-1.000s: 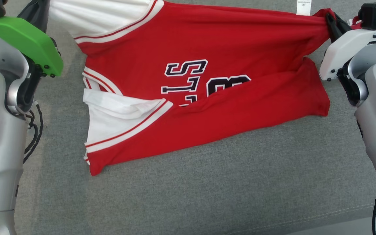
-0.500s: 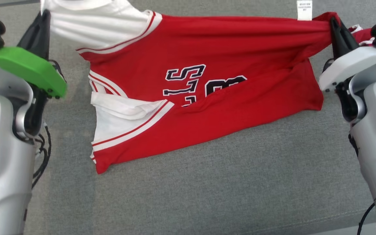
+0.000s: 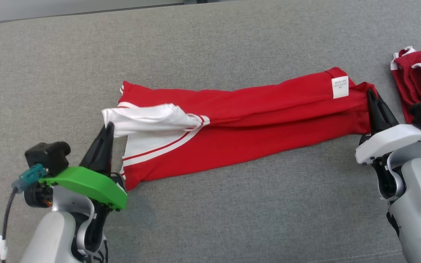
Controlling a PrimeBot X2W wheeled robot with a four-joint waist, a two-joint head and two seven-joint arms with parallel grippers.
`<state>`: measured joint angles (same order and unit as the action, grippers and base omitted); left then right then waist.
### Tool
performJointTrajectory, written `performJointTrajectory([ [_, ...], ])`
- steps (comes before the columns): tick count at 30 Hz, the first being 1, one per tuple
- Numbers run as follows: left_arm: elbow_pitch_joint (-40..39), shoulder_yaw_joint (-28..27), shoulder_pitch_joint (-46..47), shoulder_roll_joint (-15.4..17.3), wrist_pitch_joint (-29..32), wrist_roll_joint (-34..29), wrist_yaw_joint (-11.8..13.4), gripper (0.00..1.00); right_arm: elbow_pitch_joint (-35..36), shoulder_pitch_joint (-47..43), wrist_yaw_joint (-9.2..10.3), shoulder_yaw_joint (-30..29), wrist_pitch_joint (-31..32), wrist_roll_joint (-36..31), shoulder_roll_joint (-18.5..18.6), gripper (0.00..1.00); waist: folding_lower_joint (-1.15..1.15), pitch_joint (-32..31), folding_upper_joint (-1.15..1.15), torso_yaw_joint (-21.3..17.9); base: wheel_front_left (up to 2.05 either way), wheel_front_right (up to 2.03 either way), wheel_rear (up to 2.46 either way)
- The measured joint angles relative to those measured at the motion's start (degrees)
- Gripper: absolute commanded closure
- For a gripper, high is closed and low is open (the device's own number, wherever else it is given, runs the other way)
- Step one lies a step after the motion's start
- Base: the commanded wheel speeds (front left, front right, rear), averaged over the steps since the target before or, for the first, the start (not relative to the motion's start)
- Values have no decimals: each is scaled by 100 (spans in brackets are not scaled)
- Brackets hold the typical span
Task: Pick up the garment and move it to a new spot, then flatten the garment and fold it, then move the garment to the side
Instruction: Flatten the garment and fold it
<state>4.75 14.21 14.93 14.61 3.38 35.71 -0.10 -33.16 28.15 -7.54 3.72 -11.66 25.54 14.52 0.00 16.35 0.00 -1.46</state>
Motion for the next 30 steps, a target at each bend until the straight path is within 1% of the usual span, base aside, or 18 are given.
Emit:
performJointTrajectory([
  [4, 194, 115, -148, -183, -114, 38, 13, 100, -98, -76, 0, -103, -58, -21, -52, 100, 0, -29, 0, 93, 0, 0, 0],
  [10, 749, 263, -135, -436, -389, 33, -25, 100, -403, -14, 0, -244, -168, -105, -129, 100, 0, -35, 0, 125, 0, 0, 0],
  [11, 823, 278, -130, -466, -410, 27, -38, 100, -448, 8, 0, -263, -190, -111, -132, 92, 0, -36, 0, 124, 0, 0, 0],
  [12, 911, 307, -127, -487, -442, 21, -43, 100, -506, 38, 0, -283, -210, -133, -142, 68, 0, -40, 0, 120, 0, 0, 0],
  [13, 983, 330, -127, -504, -481, 1, -48, 100, -563, 51, 0, -299, -229, -154, -155, 36, 0, -47, 0, 116, 0, 0, 0],
  [14, 1029, 344, -129, -515, -515, -3, -59, 80, -608, 53, 0, -303, -241, -156, -169, 0, 0, -54, 0, 114, 0, 0, 0],
  [15, 1059, 355, -133, -531, -558, -3, -68, 47, -657, 52, 0, -311, -253, -163, -181, 0, 0, -65, 0, 113, 0, 0, 0],
  [16, 1067, 357, -141, -543, -602, -4, -68, 0, -694, 51, 0, -325, -258, -170, -182, 0, 0, -77, 0, 115, 0, 0, 0],
  [19, 996, 309, -216, -533, -788, -49, -7, 0, -791, -5, 1, -366, -285, -171, -152, 0, 0, -122, 0, 137, 0, 0, 0],
  [24, 623, 142, -436, -372, -1148, -225, 234, 0, -757, -268, 1, -479, -301, -137, -32, 0, 0, -231, 0, 207, 0, 0, 0],
  [27, 393, 93, -524, -286, -1321, -391, 354, 0, -614, -404, 2, -511, -296, -137, 62, 0, 0, -323, 0, 253, 0, 0, 0],
  [30, 277, 103, -599, -270, -1402, -463, 417, 0, -378, -456, 2, -476, -143, -138, 85, 0, 0, -421, 0, 287, 0, 0, 0],
])
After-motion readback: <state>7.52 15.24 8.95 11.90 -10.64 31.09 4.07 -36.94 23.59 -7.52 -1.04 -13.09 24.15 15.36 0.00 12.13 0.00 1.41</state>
